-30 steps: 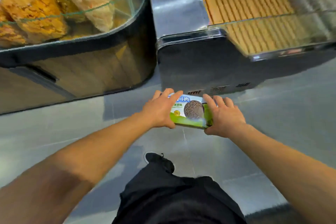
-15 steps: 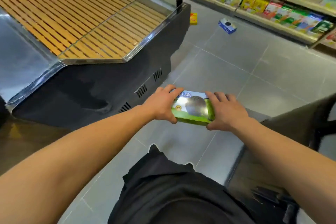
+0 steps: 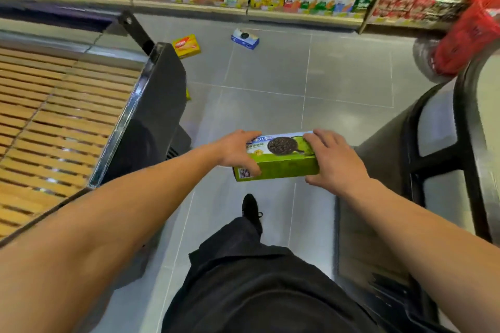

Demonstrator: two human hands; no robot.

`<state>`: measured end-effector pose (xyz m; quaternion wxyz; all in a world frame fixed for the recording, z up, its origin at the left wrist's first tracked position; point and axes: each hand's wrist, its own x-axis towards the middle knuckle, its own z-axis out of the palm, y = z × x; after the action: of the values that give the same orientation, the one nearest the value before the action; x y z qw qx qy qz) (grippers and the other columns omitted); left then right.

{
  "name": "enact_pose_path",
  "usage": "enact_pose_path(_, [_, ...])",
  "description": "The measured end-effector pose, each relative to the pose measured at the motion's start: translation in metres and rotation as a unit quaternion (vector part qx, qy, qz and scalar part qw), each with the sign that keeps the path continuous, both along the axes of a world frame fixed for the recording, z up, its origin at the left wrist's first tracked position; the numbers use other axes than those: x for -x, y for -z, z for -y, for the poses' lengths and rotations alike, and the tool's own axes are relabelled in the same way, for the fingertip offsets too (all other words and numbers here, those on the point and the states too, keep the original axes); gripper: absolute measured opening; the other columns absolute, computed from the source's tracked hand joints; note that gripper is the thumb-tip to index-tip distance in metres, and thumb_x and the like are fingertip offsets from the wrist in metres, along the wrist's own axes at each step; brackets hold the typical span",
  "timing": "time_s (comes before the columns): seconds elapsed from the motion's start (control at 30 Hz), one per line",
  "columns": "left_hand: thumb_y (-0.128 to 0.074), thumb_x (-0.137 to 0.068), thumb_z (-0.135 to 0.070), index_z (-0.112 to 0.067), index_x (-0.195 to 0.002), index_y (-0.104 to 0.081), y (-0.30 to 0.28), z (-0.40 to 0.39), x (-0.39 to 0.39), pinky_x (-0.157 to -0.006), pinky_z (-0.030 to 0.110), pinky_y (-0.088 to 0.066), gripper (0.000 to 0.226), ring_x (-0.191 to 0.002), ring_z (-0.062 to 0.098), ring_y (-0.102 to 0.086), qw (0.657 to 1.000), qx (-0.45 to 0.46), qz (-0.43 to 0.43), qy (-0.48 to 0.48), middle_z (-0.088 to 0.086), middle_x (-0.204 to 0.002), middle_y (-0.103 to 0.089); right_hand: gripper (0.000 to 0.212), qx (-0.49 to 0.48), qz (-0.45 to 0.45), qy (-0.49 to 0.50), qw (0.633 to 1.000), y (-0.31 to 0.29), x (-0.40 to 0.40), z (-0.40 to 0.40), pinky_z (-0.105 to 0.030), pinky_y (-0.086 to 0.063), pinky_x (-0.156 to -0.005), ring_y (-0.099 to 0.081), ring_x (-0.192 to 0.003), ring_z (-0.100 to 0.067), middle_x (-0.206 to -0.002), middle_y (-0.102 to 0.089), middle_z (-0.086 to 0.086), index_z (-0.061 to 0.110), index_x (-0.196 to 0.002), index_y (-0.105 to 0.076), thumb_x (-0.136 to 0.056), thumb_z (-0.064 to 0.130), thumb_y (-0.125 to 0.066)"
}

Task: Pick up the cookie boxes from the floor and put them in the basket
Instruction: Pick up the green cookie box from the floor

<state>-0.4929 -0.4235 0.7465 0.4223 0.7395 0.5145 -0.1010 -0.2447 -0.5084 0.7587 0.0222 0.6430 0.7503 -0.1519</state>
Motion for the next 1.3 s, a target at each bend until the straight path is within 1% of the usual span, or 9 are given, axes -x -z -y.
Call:
enact_pose_path(0.1, [-0.082, -0.051, -0.039, -0.026, -0.139, -0.045, 0.003, -0.054, 0.004, -0.078, 0.019, -0.048, 0.096, -0.096, 0.008, -0.061, 0.993, 0.095, 0.063, -0.031, -0.004, -0.122, -0.058, 0.069, -0.02, 0.012, 0.027, 0.999, -0.003, 0.001, -0.041, -0.042, -0.044, -0.091, -0.044, -0.118, -0.03, -0.133, -0.045, -0.004, 0.019, -0.133, -0.042, -0.07, 0.022, -0.07])
enact_pose_path(0.2, [-0.08, -0.064, -0.034, -0.037, -0.122, -0.059, 0.003, -0.105, 0.004, -0.088, 0.029, -0.052, 0.062, -0.1, 0.013, -0.063, 0.972, 0.165, 0.12, -0.12, -0.005, -0.118, -0.063, 0.059, 0.012, -0.095, 0.098, 0.991, -0.01, -0.005, -0.088, -0.042, -0.049, -0.083, -0.053, -0.101, -0.028, -0.116, -0.053, -0.005, 0.018, -0.121, -0.05, -0.067, 0.02, -0.073])
enact_pose_path(0.27, [-0.076, -0.065, -0.04, -0.041, -0.105, -0.067, 0.002, -0.13, 0.0, -0.082, 0.032, -0.048, 0.041, -0.094, 0.015, -0.062, 0.955, 0.173, 0.155, -0.182, -0.008, -0.101, -0.067, 0.056, 0.035, -0.166, 0.156, 0.973, -0.014, -0.013, -0.111, -0.035, -0.047, -0.078, -0.055, -0.091, -0.022, -0.107, -0.057, -0.001, 0.022, -0.113, -0.054, -0.063, 0.023, -0.078])
enact_pose_path(0.43, [-0.076, -0.078, -0.035, -0.038, -0.127, -0.053, -0.002, -0.183, -0.03, -0.081, 0.034, -0.055, 0.054, -0.098, 0.015, -0.06, 0.945, 0.116, 0.251, -0.175, -0.004, -0.112, -0.059, 0.058, 0.029, -0.321, 0.281, 0.904, -0.014, -0.043, -0.164, -0.016, -0.043, -0.068, -0.058, -0.085, -0.01, -0.101, -0.061, 0.005, 0.027, -0.112, -0.056, -0.063, 0.024, -0.087])
enact_pose_path(0.57, [-0.076, -0.079, -0.032, -0.033, -0.135, -0.047, -0.001, -0.23, -0.063, -0.089, 0.027, -0.05, 0.063, -0.102, 0.013, -0.058, 0.963, 0.015, 0.244, -0.113, -0.003, -0.118, -0.057, 0.066, -0.011, -0.39, 0.34, 0.856, -0.007, -0.068, -0.21, -0.002, -0.04, -0.069, -0.058, -0.092, -0.006, -0.11, -0.058, 0.009, 0.032, -0.125, -0.052, -0.069, 0.023, -0.085])
enact_pose_path(0.73, [-0.073, -0.081, -0.039, -0.032, -0.131, -0.052, -0.001, -0.315, -0.118, -0.086, 0.023, -0.047, 0.054, -0.102, 0.011, -0.058, 0.974, -0.031, 0.205, -0.087, -0.007, -0.113, -0.059, 0.069, -0.04, -0.391, 0.347, 0.851, 0.005, -0.111, -0.283, -0.023, -0.034, -0.094, -0.041, -0.122, -0.006, -0.132, -0.043, 0.017, 0.037, -0.137, -0.04, -0.079, 0.035, -0.076])
enact_pose_path(0.97, [-0.07, -0.082, -0.044, -0.032, -0.132, -0.052, -0.021, -0.44, -0.212, -0.089, 0.026, -0.047, 0.055, -0.104, 0.013, -0.057, 0.981, -0.066, 0.179, -0.025, -0.005, -0.116, -0.06, 0.069, -0.059, -0.41, 0.41, 0.813, -0.004, -0.19, -0.388, -0.012, -0.043, -0.062, -0.059, -0.088, 0.001, -0.103, -0.058, 0.016, 0.036, -0.13, -0.048, -0.071, 0.044, -0.08])
enact_pose_path(1.2, [-0.07, -0.081, -0.047, -0.032, -0.13, -0.052, -0.024, -0.544, -0.297, -0.074, 0.016, -0.04, 0.055, -0.099, 0.01, -0.056, 0.981, -0.07, 0.177, 0.024, -0.009, -0.111, -0.058, 0.064, -0.078, -0.411, 0.455, 0.786, -0.008, -0.261, -0.473, -0.023, -0.048, -0.067, -0.062, -0.091, -0.01, -0.104, -0.061, 0.009, 0.038, -0.122, -0.049, -0.067, 0.048, -0.081])
enact_pose_path(1.3, [-0.07, -0.08, -0.048, -0.031, -0.132, -0.052, -0.019, -0.598, -0.345, -0.083, 0.022, -0.042, 0.058, -0.104, 0.011, -0.055, 0.981, -0.057, 0.179, 0.056, -0.009, -0.116, -0.057, 0.061, -0.093, -0.402, 0.491, 0.767, -0.005, -0.296, -0.513, -0.022, -0.048, -0.066, -0.063, -0.089, -0.011, -0.102, -0.062, 0.007, 0.039, -0.119, -0.05, -0.067, 0.048, -0.081])
